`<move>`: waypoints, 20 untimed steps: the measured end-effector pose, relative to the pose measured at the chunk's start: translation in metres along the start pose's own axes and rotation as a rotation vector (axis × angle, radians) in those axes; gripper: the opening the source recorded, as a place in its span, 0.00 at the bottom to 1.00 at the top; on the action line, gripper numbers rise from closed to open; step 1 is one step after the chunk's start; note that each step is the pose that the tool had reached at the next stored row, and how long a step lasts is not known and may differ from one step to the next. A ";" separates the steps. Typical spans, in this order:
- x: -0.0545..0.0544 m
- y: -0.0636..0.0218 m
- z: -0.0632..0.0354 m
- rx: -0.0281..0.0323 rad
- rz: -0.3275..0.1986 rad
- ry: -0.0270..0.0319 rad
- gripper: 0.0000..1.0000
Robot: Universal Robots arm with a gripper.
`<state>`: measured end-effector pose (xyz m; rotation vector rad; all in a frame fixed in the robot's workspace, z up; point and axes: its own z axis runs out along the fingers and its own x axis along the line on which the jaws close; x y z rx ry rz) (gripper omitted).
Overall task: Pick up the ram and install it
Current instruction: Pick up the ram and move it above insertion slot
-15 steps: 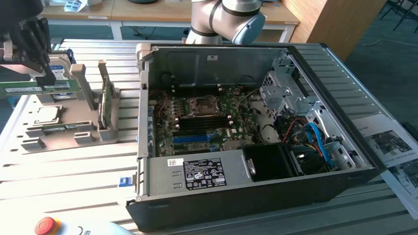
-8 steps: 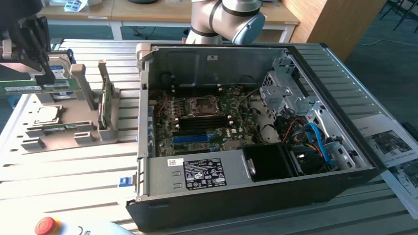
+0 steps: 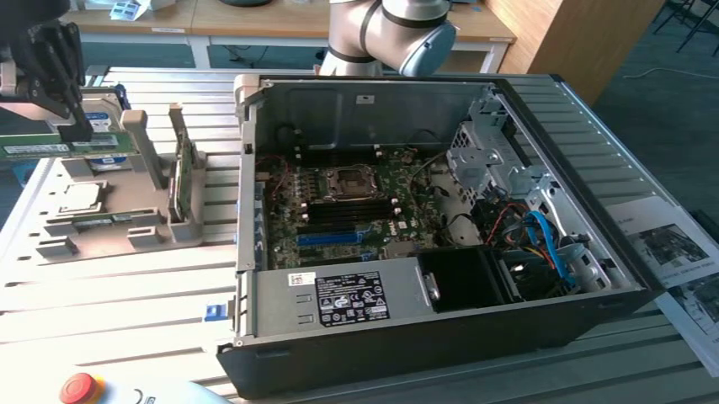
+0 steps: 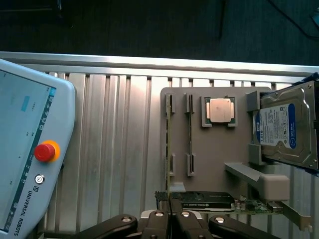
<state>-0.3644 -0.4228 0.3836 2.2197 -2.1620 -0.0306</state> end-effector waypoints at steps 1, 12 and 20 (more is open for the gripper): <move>0.000 0.0000 0.0000 0.0000 0.000 0.0001 0.12; 0.001 -0.0146 -0.0007 -0.0004 0.000 0.0000 0.12; 0.003 -0.0327 -0.0015 -0.0018 0.000 0.0000 0.12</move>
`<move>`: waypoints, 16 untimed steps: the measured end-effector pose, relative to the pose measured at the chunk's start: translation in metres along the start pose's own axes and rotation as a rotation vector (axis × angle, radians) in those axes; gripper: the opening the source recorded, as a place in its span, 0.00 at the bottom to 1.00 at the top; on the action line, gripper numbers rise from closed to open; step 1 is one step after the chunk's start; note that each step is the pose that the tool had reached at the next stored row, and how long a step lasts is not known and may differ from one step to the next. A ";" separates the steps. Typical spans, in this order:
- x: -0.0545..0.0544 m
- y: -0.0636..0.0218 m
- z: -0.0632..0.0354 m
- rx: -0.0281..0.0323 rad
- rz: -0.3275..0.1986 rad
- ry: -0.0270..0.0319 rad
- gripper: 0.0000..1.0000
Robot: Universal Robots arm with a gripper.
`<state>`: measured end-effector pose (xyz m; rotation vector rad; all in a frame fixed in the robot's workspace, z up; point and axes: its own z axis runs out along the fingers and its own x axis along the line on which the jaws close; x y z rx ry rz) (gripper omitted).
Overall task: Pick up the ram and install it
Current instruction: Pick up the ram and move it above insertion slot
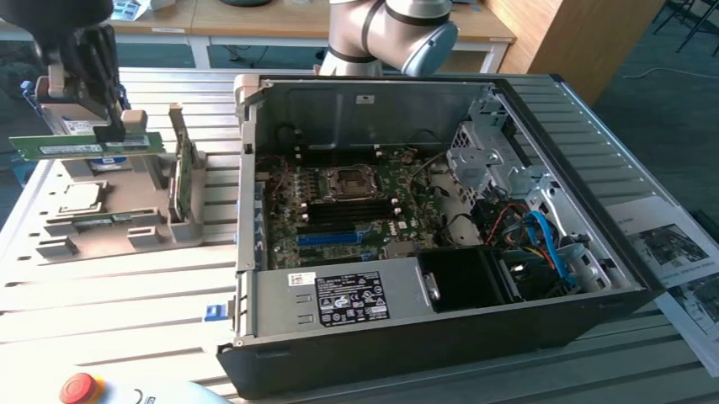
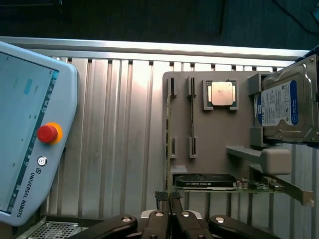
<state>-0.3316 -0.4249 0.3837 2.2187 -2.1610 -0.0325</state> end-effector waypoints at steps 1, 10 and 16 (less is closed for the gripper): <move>0.000 -0.0026 -0.0001 -0.0004 0.000 0.0000 0.12; 0.002 -0.0270 -0.0012 -0.0052 0.000 -0.0001 0.12; 0.004 -0.0431 -0.0019 -0.0087 0.000 -0.0003 0.12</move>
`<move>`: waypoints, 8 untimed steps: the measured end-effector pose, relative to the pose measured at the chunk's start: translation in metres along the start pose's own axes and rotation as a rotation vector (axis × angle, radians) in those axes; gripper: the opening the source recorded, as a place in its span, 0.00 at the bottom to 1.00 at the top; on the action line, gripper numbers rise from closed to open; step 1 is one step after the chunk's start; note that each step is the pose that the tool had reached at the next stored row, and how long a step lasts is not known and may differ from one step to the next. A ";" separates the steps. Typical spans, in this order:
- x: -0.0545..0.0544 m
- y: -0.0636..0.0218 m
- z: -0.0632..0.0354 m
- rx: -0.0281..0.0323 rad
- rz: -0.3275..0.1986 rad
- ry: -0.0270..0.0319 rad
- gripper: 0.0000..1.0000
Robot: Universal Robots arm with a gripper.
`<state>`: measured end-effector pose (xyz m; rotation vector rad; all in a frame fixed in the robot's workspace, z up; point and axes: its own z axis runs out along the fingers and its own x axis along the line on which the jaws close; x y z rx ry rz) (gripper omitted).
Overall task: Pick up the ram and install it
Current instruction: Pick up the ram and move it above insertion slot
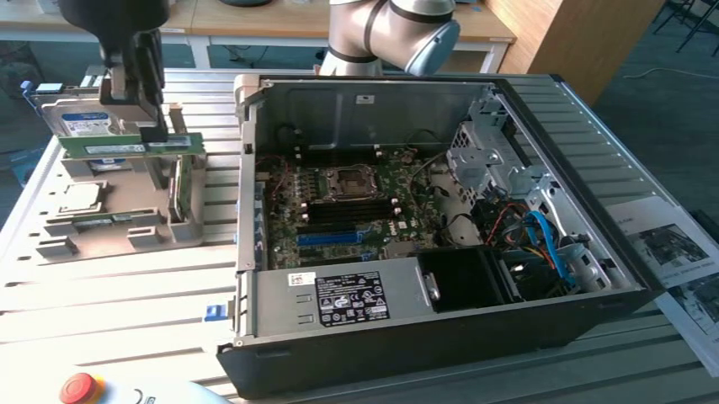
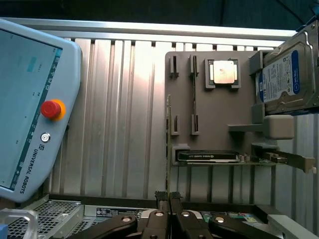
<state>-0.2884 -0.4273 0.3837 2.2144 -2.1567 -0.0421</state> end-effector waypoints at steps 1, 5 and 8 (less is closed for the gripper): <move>0.000 -0.0026 -0.0001 -0.0006 0.000 0.0000 0.12; 0.001 -0.0129 -0.0007 -0.0027 0.000 0.0000 0.12; 0.002 -0.0206 -0.0011 -0.0042 0.000 -0.0001 0.12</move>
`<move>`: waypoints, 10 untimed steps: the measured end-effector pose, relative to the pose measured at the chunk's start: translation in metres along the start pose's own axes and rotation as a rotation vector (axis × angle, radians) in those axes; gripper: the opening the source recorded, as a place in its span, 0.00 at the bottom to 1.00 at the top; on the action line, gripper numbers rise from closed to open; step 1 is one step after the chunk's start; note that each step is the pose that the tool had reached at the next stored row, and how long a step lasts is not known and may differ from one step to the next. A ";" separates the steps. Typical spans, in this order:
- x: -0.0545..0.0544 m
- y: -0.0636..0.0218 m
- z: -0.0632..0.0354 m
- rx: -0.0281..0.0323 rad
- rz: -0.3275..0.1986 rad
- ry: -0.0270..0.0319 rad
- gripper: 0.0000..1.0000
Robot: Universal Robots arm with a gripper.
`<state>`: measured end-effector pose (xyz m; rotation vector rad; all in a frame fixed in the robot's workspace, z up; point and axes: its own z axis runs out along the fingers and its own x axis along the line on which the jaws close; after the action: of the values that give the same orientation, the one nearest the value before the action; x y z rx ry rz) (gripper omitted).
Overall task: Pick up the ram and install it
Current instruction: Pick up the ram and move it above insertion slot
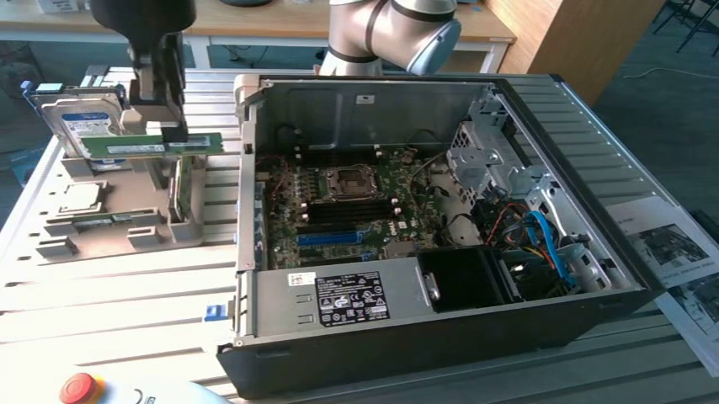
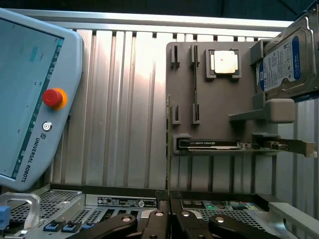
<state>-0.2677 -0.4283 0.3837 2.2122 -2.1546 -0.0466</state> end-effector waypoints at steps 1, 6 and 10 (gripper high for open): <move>0.000 -0.0030 -0.0002 -0.0006 0.000 0.0000 0.12; 0.001 -0.0167 -0.0010 -0.0037 0.000 -0.0001 0.12; 0.002 -0.0280 -0.0016 -0.0062 0.000 -0.0001 0.12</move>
<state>-0.2396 -0.4298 0.3837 2.2092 -2.1513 -0.0534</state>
